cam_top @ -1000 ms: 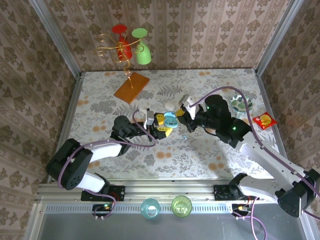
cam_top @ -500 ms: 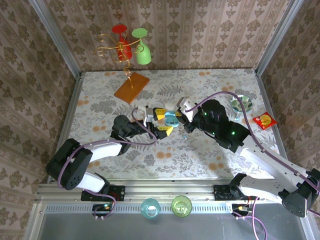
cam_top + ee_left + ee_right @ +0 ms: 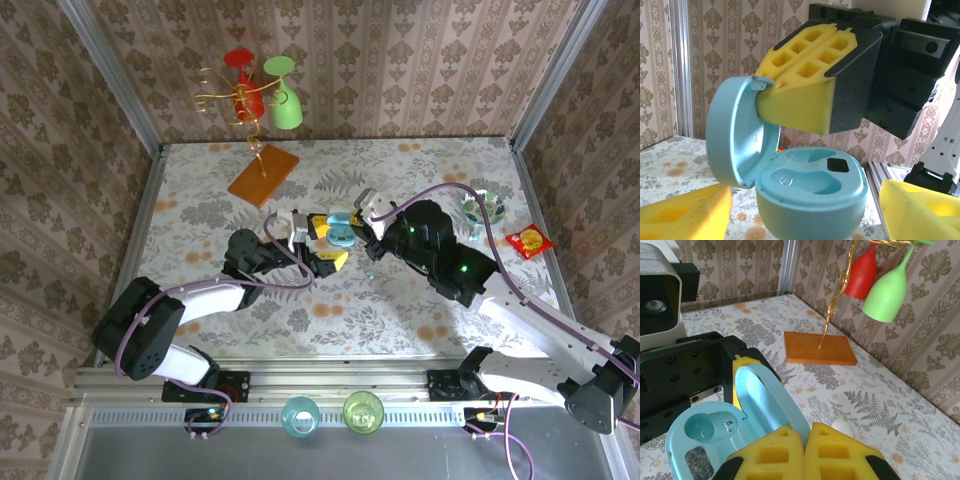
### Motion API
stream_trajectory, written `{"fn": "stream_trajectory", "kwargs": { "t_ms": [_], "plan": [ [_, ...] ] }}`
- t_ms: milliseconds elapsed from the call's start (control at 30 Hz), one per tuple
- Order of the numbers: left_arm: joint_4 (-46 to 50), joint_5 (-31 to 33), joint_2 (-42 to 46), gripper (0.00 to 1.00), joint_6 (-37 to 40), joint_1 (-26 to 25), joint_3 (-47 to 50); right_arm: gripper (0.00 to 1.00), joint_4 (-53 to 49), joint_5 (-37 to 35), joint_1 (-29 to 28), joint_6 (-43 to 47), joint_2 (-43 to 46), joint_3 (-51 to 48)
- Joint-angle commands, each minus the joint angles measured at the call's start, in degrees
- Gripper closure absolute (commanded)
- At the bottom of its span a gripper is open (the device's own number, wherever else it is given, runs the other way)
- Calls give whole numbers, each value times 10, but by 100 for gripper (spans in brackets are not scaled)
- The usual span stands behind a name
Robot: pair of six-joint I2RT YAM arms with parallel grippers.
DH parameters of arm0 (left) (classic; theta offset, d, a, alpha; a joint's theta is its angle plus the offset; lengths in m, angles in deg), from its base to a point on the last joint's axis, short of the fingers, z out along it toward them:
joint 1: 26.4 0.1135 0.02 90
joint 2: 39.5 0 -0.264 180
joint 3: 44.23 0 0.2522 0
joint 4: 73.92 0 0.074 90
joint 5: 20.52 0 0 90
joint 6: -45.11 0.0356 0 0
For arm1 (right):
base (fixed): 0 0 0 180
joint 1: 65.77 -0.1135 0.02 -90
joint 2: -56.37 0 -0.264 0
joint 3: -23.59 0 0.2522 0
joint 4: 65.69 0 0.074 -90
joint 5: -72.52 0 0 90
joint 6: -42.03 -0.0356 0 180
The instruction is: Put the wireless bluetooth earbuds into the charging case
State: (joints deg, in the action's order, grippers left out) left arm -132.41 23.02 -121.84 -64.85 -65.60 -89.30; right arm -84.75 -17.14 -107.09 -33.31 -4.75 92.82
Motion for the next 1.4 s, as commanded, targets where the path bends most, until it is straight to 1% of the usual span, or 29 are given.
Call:
{"fn": "stream_trajectory", "kwargs": {
  "t_ms": [0,233,300,433,667,800,900,1000,1267,1367],
  "plan": [
    [-16,0,-2,26,-7,-5,-16,100,30,-9,-6,-9,2,-5],
    [-15,-3,-2,36,-13,-7,-17,100,32,-11,-8,-7,-3,-5],
    [-17,-5,-3,35,-15,-6,-19,100,34,-18,-7,-6,-3,-6],
    [-16,-4,-3,28,-18,-8,-19,100,36,-23,-8,-3,-1,-8],
    [-17,3,-1,29,-19,-8,-20,100,22,-24,-8,8,-4,-9],
    [-17,5,-1,35,-20,-7,-20,100,21,-28,-7,10,-4,-10],
    [-17,3,-2,41,-21,-7,-21,100,21,-25,-8,10,-3,-11],
    [-17,2,-4,44,-21,-7,-21,100,20,-25,-8,12,-5,-11],
    [-17,0,-7,64,-20,-7,-21,100,19,-20,-8,9,-4,-9],
    [-16,0,-8,67,-18,-7,-20,100,19,-19,-8,8,-2,-10]
  ]
}}
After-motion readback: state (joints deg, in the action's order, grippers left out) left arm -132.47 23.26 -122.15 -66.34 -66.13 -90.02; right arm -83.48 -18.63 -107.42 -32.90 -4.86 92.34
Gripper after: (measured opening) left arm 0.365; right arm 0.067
